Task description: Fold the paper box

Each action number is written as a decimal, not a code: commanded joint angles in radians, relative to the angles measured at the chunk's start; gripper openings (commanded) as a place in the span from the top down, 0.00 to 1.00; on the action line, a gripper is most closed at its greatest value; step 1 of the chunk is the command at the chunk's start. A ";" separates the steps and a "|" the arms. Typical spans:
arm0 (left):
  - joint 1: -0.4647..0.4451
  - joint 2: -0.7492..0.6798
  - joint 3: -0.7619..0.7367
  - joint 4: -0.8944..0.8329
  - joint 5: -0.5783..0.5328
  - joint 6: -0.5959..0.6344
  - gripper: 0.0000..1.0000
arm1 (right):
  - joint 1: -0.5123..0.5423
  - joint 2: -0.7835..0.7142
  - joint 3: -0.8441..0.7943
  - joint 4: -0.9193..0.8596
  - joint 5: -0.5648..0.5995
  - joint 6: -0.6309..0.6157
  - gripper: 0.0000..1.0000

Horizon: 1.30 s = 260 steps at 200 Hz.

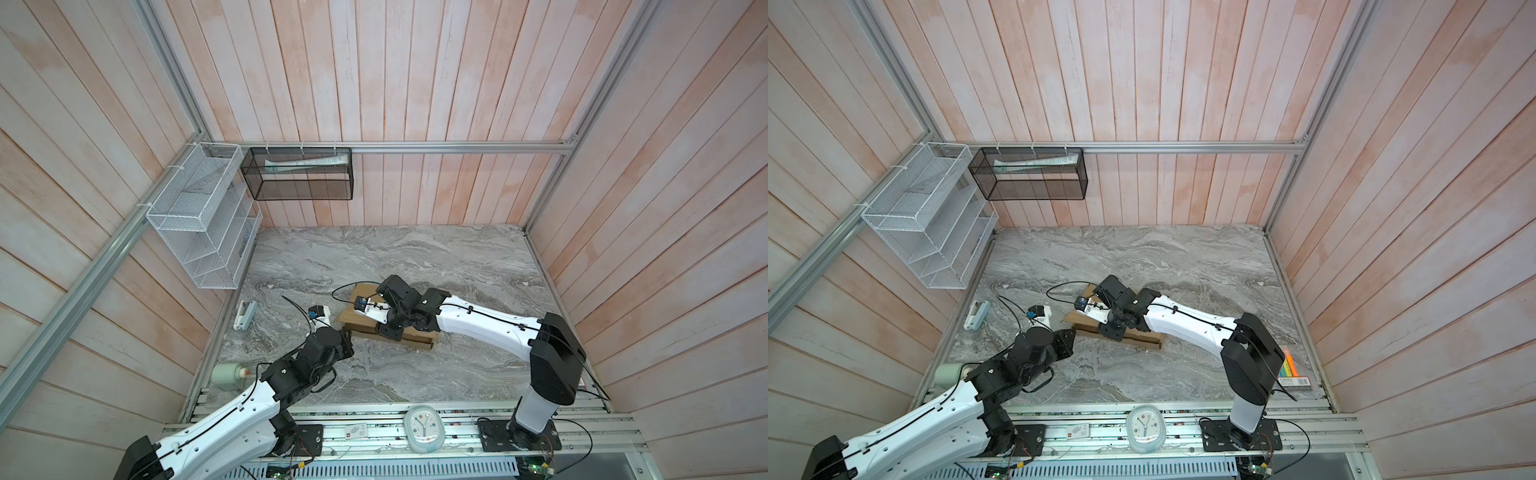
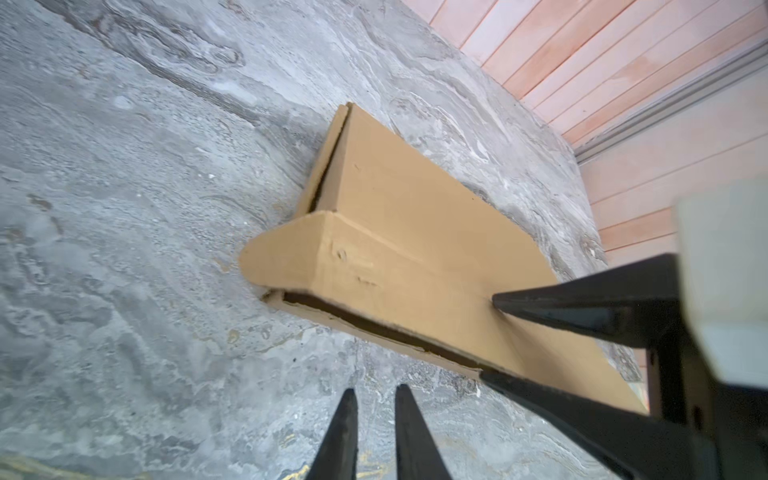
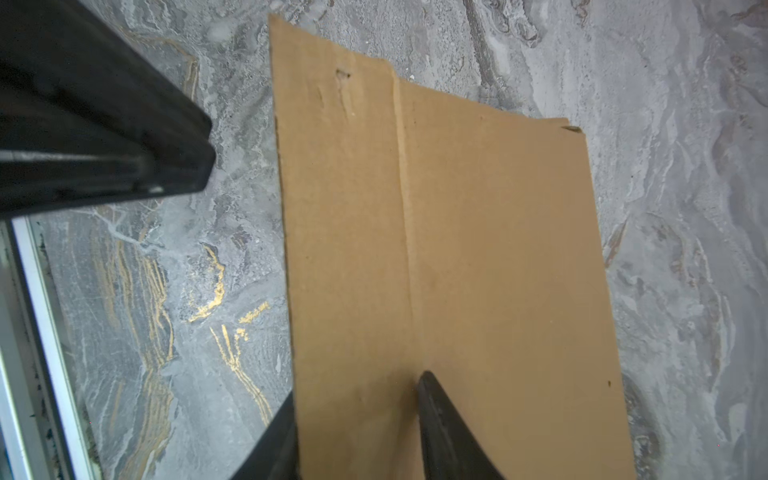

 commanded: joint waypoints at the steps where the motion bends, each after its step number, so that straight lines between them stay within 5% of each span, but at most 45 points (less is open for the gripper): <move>1: 0.028 -0.007 0.071 -0.081 -0.022 0.062 0.78 | 0.005 -0.035 -0.056 0.084 -0.043 0.047 0.53; 69: 0.150 0.031 0.179 -0.134 0.066 0.174 0.72 | -0.022 -0.076 -0.209 0.230 -0.123 0.113 0.47; 149: 0.365 0.158 0.243 -0.092 0.362 0.321 0.68 | -0.104 -0.155 -0.337 0.291 -0.172 0.154 0.46; 260: 0.461 0.444 0.268 0.081 0.564 0.384 0.68 | -0.201 -0.160 -0.399 0.300 -0.192 0.182 0.48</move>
